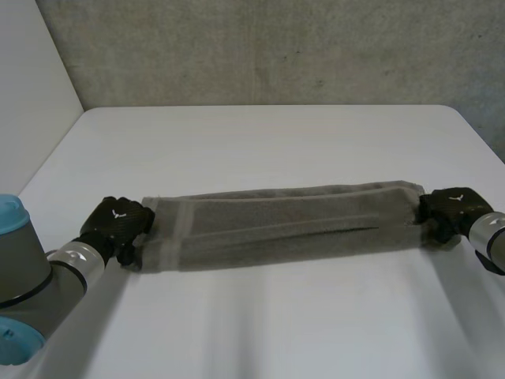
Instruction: Fold the towel.
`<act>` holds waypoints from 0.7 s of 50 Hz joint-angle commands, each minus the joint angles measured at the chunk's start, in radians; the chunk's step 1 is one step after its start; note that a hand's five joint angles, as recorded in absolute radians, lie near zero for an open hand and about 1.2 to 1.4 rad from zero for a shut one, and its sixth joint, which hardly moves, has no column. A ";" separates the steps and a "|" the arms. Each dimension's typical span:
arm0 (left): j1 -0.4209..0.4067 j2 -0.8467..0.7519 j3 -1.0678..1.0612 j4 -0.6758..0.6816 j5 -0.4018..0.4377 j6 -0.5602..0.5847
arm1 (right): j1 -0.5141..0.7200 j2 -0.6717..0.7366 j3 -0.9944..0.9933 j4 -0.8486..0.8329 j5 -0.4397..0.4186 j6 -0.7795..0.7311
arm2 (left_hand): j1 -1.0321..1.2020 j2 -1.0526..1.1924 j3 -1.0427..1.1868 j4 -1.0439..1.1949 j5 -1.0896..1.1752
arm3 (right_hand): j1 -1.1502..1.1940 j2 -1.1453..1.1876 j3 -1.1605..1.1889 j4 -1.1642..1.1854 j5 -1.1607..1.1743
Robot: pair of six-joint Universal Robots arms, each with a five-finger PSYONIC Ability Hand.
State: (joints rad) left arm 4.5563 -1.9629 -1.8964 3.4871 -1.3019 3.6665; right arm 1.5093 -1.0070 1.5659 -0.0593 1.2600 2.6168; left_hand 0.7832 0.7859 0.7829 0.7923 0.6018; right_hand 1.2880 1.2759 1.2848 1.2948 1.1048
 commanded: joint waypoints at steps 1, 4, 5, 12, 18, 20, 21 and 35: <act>0.003 0.022 -0.006 0.000 0.000 0.000 | -0.096 0.002 -0.072 0.009 0.113 -0.044 | -0.038 -0.041 -0.038 -0.047 -0.031 | 0.108 0.120 0.111 0.101 0.117; 0.003 0.045 -0.009 0.000 0.000 -0.002 | -0.119 -0.031 -0.105 0.009 0.166 -0.078 | -0.070 -0.073 -0.070 -0.080 -0.063 | 0.108 0.120 0.111 0.101 0.117; 0.003 0.045 -0.009 0.000 0.000 -0.002 | -0.120 -0.032 -0.106 0.009 0.167 -0.078 | -0.071 -0.073 -0.070 -0.080 -0.064 | 0.108 0.120 0.111 0.101 0.117; 0.001 0.153 -0.007 -0.006 -0.002 -0.016 | -0.007 -0.099 -0.219 0.024 0.197 -0.110 | -0.270 -0.273 -0.269 -0.279 -0.263 | 0.108 0.120 0.111 0.101 0.117; 0.003 0.229 0.013 -0.002 0.000 -0.068 | 0.327 -0.078 -0.386 0.091 0.251 -0.093 | -0.335 -0.338 -0.335 -0.344 -0.328 | 0.108 0.120 0.111 0.101 0.117; 0.001 0.236 0.023 -0.002 0.000 -0.080 | 0.418 -0.055 -0.420 0.096 0.274 -0.092 | -0.335 -0.338 -0.335 -0.344 -0.328 | 0.108 0.120 0.111 0.101 0.117; 0.001 0.236 0.023 -0.002 0.000 -0.080 | 0.419 -0.055 -0.420 0.096 0.274 -0.092 | -0.335 -0.338 -0.335 -0.344 -0.328 | 0.108 0.120 0.111 0.101 0.117; -0.026 0.222 0.062 0.000 -0.005 -0.094 | 0.916 0.128 -0.406 0.095 0.302 -0.089 | -0.335 -0.338 -0.335 -0.344 -0.328 | -0.569 -0.557 -0.566 -0.576 -0.560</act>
State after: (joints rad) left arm 4.5440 -1.7273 -1.8488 3.4861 -1.3061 3.5715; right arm 2.3637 -0.8978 1.0959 0.0405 1.5720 2.5247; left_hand 0.4900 0.5010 0.4871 0.5021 0.2931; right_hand 1.1985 1.1921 1.2150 1.2054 1.0354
